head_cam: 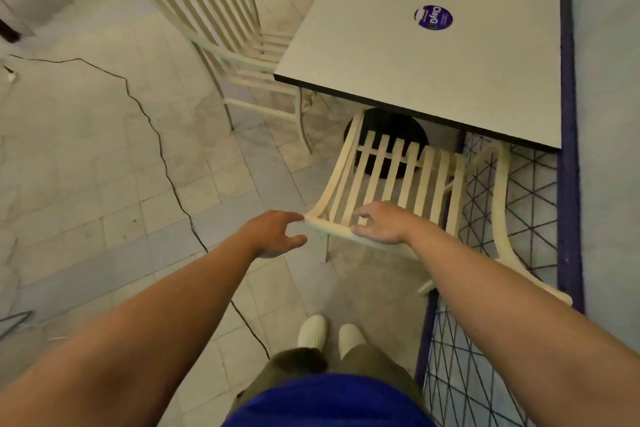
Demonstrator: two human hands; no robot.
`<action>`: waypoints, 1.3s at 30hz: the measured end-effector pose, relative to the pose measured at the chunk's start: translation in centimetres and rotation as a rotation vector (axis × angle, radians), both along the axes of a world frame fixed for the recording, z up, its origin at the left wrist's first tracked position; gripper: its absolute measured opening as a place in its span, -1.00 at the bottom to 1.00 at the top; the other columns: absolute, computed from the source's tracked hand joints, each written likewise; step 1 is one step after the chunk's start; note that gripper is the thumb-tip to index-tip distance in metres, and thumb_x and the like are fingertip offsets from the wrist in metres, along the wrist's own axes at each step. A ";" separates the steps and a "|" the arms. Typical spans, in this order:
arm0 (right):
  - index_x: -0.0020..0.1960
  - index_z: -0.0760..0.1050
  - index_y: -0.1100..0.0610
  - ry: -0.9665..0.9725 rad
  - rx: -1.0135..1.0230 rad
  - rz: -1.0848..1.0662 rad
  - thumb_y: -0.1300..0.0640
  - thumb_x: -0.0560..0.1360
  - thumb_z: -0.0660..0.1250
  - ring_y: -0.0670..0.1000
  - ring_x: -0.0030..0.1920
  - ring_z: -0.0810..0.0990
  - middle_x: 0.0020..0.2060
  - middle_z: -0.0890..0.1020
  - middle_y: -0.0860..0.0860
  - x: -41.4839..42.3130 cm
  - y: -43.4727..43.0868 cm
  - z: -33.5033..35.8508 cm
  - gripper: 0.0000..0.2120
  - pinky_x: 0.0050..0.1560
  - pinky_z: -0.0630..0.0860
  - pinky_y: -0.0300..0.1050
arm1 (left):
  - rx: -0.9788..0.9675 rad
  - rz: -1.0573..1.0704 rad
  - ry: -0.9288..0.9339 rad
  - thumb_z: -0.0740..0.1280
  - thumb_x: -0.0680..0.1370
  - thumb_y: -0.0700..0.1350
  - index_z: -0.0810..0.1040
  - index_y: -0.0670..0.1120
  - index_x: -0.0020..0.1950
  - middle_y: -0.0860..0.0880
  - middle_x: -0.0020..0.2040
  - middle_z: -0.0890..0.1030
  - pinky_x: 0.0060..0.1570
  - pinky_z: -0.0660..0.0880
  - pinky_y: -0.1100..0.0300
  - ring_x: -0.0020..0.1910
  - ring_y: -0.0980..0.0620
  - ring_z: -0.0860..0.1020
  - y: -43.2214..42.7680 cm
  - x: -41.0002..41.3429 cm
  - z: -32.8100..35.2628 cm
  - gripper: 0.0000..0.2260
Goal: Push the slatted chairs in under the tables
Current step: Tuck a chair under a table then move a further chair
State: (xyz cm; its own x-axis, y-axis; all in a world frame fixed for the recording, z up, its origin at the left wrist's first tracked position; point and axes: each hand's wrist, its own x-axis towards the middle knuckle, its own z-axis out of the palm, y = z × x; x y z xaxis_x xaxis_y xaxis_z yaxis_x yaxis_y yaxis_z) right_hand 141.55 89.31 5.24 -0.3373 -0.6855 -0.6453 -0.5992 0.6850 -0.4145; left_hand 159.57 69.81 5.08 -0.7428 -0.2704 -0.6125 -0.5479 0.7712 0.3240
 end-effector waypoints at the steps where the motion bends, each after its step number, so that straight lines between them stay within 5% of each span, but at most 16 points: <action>1: 0.53 0.36 0.04 -0.002 -0.011 0.027 -0.18 0.59 0.28 0.10 0.44 0.40 0.49 0.41 0.04 0.1 -1.2 0.1 -0.42 0.37 0.39 -0.01 | -0.002 0.020 -0.025 0.29 0.61 0.23 0.34 0.08 0.58 -0.03 0.54 0.40 0.46 0.33 -0.06 0.48 -0.09 0.37 -0.8 0.5 0.1 -0.44; 9: 0.56 0.31 0.10 0.003 -0.029 0.248 -0.19 0.59 0.28 0.12 0.47 0.38 0.51 0.39 0.08 1.7 -10.8 1.1 -0.37 0.40 0.32 -0.06 | 0.038 0.270 0.015 0.31 0.61 0.21 0.36 -0.01 0.56 -0.07 0.51 0.45 0.44 0.35 -0.01 0.43 -0.08 0.45 -5.3 4.8 1.9 -0.43; 20: 0.56 0.30 0.15 0.012 0.058 0.380 -0.06 0.63 0.28 0.12 0.47 0.40 0.49 0.41 0.10 4.9 -26.2 -1.7 -0.44 0.42 0.31 -0.07 | 0.119 0.307 -0.041 0.33 0.60 0.20 0.43 -0.03 0.52 -0.06 0.42 0.53 0.41 0.39 0.02 0.35 -0.06 0.51 -18.8 6.9 -0.4 -0.45; 39: 0.53 0.35 0.15 -0.059 0.003 0.121 -0.07 0.60 0.32 0.10 0.40 0.47 0.43 0.49 0.11 -3.0 -55.1 -0.6 -0.43 0.34 0.36 -0.09 | 0.132 0.212 -0.005 0.35 0.60 0.18 0.48 -0.05 0.47 -0.06 0.36 0.57 0.38 0.41 0.00 0.32 -0.06 0.52 -51.0 -2.9 0.9 -0.49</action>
State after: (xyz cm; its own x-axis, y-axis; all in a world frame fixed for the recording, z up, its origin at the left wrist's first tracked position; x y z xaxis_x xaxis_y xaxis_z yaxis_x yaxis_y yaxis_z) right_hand 138.60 34.26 4.67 -0.2141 -0.7170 -0.6634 -0.6520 0.6106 -0.4495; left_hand 156.67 18.86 5.98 -0.6751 -0.3373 -0.6561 -0.6946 0.5901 0.4114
